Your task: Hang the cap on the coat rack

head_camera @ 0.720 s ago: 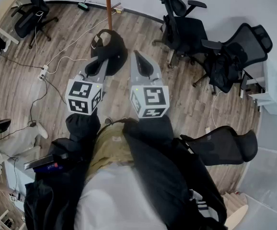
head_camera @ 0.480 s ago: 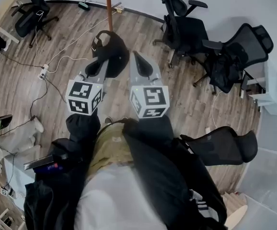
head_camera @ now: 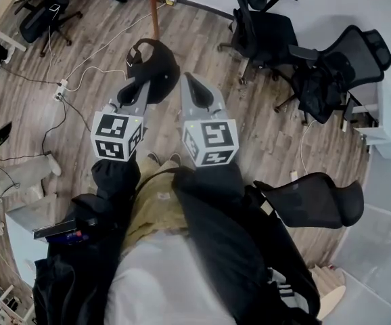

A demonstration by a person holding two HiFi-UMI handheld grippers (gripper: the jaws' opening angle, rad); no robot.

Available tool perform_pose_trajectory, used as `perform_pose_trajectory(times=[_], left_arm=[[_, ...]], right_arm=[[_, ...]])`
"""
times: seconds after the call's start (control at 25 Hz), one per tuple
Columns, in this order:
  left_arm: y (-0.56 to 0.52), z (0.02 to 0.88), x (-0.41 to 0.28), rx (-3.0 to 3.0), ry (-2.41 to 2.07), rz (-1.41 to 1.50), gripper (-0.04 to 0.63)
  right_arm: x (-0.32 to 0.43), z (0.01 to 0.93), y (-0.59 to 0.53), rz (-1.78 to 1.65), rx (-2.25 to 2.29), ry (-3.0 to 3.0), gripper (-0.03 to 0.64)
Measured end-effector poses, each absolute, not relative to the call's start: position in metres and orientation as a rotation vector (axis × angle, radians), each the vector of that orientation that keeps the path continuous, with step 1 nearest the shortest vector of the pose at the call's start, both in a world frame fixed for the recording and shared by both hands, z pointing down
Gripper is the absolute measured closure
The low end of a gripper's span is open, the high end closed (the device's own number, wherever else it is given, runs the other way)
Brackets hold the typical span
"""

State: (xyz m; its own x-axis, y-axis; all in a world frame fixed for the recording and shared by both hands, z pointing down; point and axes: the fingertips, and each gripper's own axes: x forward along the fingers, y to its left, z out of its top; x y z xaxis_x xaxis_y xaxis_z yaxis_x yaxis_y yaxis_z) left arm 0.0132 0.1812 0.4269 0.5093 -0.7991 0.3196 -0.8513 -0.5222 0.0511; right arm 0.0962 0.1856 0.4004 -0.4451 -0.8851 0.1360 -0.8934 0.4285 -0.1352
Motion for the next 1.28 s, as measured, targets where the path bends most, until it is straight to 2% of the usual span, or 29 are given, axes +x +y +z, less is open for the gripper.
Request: perform_pose_trajectory(times=[0.32,0.76,1.12,1.28], left_arm=[[0.171,0.436,0.006,2.525,-1.419,0.395,0.594],[0.07,0.437,-0.014,2.531,-1.383,0.347,0.594],[-0.03,0.429,-0.084,2.523,-1.379,0.366,0.594],[-0.038,0.433,-0.093,2.511,-1.372,0.368,0.594]], right_arm=[[0.088,0.416,0.178,0.348,1.597,-2.597,0.617],[0.084,0.405,0.091,0.277,1.676,-2.542,0.617],[0.013,0.397,-0.012,0.284,1.649,-2.535,0.617],[0.005,0.399,-0.022,0.289,1.644,-2.523,0.617]])
